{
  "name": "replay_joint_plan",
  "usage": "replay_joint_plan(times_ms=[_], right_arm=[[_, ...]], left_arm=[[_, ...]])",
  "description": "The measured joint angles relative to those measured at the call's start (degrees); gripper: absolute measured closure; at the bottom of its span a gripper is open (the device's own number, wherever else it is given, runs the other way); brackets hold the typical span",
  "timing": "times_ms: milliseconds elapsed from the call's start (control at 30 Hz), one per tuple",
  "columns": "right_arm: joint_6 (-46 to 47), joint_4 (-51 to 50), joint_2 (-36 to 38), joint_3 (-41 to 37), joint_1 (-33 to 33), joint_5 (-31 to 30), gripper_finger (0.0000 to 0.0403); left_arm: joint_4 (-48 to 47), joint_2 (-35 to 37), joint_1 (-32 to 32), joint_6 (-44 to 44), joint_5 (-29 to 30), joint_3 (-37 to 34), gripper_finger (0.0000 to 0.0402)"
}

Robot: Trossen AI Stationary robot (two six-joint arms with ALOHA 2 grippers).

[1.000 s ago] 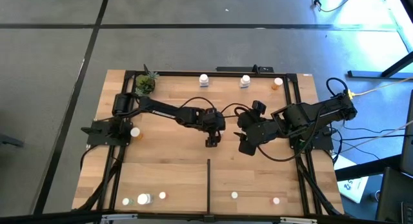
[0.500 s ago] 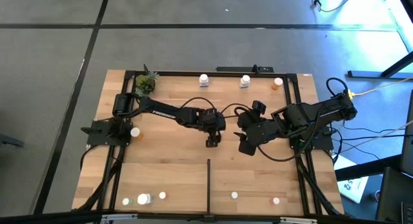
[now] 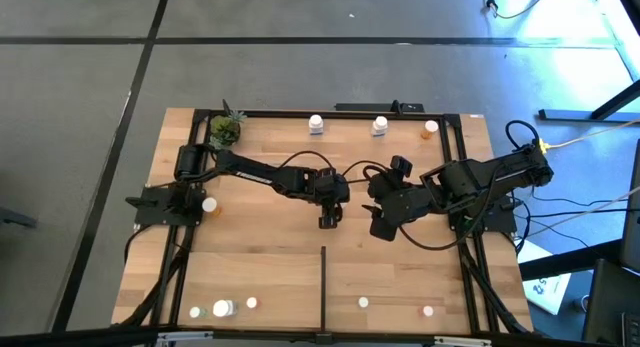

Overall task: Pick and place medicine bottles onto shelf by color
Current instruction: Put the bottom right orange pill bottle on the shelf

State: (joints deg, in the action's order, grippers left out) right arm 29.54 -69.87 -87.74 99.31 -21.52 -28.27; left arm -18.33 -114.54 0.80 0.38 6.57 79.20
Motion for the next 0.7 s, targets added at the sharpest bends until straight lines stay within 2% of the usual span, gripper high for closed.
replay_joint_plan(times_ms=[700], right_arm=[[0.0,0.3,0.0,0.0,0.0,0.0,0.0139]], left_arm=[[-11.1,3.5,-1.0,-4.4,2.8,0.0,0.0204]])
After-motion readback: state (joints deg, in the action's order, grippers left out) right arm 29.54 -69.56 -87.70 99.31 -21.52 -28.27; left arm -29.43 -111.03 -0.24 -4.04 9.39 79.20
